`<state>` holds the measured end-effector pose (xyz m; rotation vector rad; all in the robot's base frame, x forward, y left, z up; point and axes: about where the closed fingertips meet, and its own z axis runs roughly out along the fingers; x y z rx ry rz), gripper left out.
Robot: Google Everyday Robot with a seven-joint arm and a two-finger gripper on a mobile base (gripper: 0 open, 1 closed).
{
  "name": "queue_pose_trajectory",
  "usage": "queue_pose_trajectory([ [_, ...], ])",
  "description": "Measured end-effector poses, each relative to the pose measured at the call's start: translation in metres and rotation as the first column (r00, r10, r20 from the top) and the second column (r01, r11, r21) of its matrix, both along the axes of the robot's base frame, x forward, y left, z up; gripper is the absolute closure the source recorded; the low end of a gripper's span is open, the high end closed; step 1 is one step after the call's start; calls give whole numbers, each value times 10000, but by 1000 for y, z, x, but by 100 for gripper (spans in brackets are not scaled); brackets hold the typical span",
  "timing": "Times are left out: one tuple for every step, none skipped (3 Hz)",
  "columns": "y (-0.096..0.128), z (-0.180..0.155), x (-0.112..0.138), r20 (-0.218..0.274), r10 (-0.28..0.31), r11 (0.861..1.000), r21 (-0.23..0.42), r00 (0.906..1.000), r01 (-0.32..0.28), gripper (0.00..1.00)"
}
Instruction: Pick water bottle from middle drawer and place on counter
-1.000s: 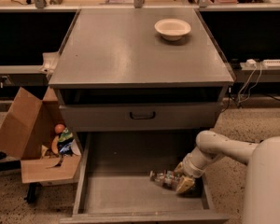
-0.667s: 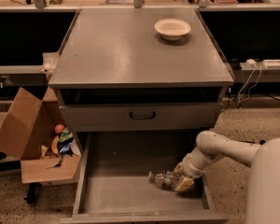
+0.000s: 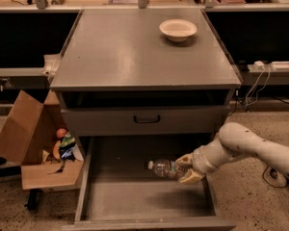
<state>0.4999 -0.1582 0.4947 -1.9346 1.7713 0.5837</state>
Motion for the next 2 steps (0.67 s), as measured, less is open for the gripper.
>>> queue_pose_trajectory([
  [14, 77, -2, 996, 714, 9934, 828, 9925, -798, 100],
  [14, 77, -2, 996, 714, 9934, 828, 9925, -798, 100],
])
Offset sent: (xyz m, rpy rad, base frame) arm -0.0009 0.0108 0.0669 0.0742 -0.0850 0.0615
